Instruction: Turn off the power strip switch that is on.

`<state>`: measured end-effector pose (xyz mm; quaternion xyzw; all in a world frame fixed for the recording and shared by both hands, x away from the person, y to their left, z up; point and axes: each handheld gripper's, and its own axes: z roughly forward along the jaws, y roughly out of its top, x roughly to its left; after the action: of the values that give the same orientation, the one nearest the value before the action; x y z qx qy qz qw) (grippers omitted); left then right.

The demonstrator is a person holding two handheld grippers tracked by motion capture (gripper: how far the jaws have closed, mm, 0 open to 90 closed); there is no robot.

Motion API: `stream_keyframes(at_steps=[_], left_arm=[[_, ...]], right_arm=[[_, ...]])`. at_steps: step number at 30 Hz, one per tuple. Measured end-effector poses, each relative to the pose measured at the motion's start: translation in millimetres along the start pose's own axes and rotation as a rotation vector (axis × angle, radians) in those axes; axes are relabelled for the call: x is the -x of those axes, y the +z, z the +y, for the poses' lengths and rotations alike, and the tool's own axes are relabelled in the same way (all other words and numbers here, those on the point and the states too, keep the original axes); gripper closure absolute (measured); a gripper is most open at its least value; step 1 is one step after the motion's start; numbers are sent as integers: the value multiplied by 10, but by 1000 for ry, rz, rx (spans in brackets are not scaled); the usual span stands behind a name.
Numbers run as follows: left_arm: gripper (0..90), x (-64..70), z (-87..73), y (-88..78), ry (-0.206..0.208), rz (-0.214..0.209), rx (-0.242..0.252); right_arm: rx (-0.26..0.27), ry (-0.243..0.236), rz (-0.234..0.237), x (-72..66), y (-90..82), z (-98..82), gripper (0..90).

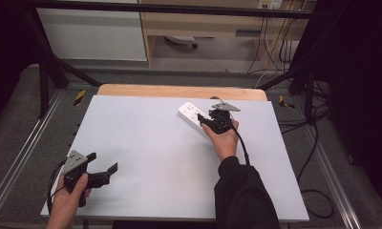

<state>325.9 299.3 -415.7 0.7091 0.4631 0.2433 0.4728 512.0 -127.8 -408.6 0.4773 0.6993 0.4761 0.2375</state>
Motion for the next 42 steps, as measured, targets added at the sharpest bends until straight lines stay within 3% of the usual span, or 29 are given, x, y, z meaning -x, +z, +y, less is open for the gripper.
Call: stream_keyframes(at_steps=[2,8,12,16,24,32,42], left_arm=[[57,0,-2,1,-1,2,-3],[57,-5,-3,-3,0,5,-2],[57,-5,-4,-1,0,7,-4],[57,-1,-5,1,1,4,-6],[57,-11,-8,-1,2,8,-8],[57,3,-9,-4,7,6,-12],[57,-4,-10,-11,2,4,-4]], right_arm=[[5,27,17,13,-23,16,348],[15,19,30,33,-105,60,248],[7,10,-4,31,-162,80,159],[-12,28,-55,18,-206,109,150],[-27,38,-3,2,-363,169,62],[-40,-10,22,-22,-512,166,46],[-4,-19,46,-1,-762,135,42]])
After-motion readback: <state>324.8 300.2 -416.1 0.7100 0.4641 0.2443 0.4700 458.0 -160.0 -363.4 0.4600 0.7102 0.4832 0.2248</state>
